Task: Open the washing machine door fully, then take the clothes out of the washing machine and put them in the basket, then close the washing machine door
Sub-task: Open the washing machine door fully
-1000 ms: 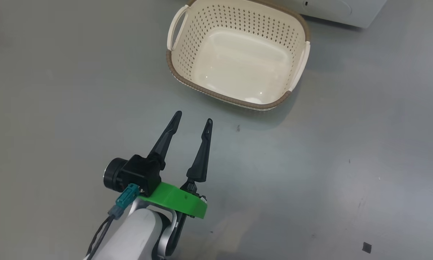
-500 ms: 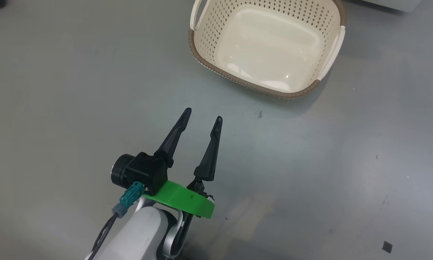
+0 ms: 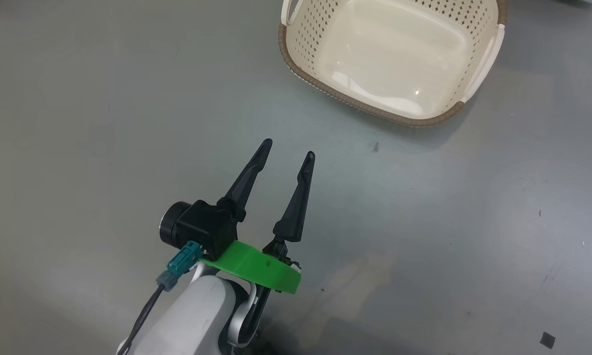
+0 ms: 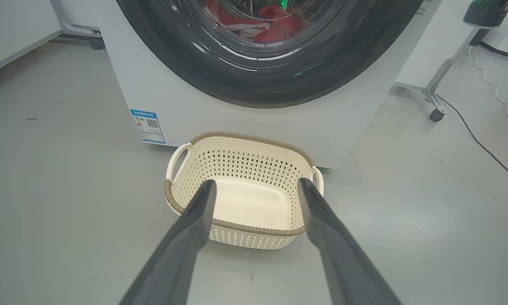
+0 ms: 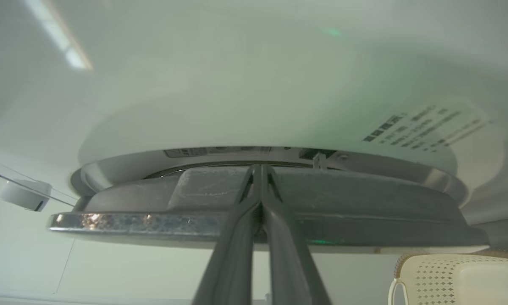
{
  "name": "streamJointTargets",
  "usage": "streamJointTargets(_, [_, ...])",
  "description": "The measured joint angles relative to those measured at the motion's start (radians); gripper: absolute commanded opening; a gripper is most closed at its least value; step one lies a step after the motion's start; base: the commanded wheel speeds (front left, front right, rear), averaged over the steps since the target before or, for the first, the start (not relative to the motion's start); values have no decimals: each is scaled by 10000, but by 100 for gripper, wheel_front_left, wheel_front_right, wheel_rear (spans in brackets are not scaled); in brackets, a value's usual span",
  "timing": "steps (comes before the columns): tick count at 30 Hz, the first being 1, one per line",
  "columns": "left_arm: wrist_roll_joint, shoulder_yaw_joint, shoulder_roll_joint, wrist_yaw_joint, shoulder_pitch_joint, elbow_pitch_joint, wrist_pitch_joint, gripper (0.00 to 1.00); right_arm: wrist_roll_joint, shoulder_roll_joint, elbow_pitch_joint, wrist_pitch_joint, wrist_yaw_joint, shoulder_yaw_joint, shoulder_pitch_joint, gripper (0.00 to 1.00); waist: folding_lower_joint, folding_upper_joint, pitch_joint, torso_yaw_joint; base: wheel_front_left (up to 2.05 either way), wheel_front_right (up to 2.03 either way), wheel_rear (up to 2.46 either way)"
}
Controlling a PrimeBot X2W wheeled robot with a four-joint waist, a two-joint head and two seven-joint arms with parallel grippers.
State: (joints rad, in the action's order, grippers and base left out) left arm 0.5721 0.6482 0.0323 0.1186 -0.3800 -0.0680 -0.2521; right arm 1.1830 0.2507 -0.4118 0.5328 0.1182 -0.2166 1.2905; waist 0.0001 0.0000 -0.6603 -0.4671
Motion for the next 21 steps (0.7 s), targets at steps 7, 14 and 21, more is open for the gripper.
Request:
streamJointTargets(7, [2,46,-8,2,-3,-35,0,100,554,-115,-606,253,81,-449,557,0,0,0,-59,-114,0,0,0])
streamJointTargets(14, [58,125,-21,2,-9,-58,0,100,1016,-142,-1166,679,81,-759,867,0,-1,0,-86,-179,0,0,0])
streamJointTargets(21, [86,205,-27,2,-94,-84,0,100,993,-4,-1768,1066,79,-685,1003,0,-1,0,-62,-167,0,0,0])
